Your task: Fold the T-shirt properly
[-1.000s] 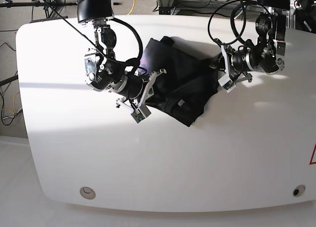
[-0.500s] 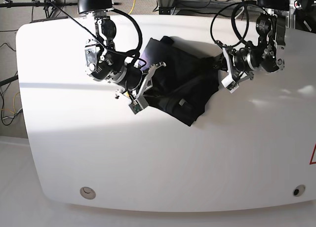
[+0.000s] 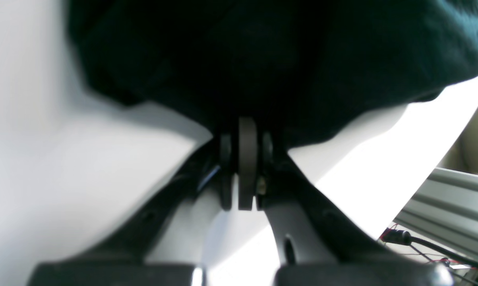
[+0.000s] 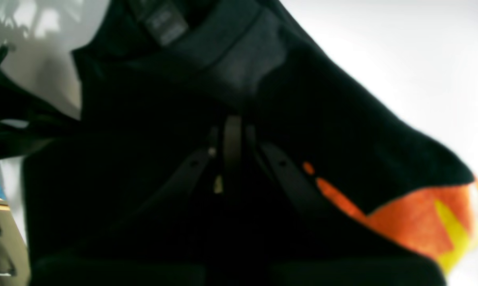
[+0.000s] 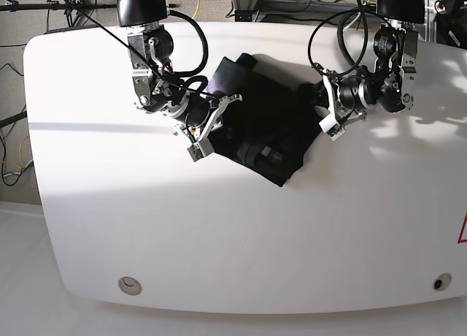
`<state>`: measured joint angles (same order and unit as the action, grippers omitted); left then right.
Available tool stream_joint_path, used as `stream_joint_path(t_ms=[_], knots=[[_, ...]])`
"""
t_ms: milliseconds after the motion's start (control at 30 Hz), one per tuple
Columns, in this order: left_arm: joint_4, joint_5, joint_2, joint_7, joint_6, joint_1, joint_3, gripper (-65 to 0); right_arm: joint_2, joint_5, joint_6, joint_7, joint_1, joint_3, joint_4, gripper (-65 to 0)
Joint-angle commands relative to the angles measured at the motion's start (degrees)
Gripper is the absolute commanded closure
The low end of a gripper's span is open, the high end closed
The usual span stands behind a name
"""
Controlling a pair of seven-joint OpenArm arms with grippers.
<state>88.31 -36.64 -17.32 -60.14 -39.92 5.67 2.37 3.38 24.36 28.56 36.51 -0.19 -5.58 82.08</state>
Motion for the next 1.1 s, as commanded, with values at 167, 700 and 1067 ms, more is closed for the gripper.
stream_joint_path(t_ms=[167, 700, 1067], knots=[[-1.72, 0.66, -0.01, 0.75, -0.08, -0.78, 3.05, 0.0, -0.24, -0.98, 0.14, -0.8, 3.15, 0.22, -7.87, -0.6], [-0.69, 0.33, -1.5, 1.26, -0.08, -3.67, 1.68, 0.0, 1.64, 0.16, 0.31, 12.24, 7.0, 0.83, 3.27, -0.1], [-6.13, 1.63, -1.67, 2.74, -0.08, -9.41, 2.48, 0.0, 0.33, 2.22, -0.43, 11.42, -2.12, 4.42, 15.73, 0.0]])
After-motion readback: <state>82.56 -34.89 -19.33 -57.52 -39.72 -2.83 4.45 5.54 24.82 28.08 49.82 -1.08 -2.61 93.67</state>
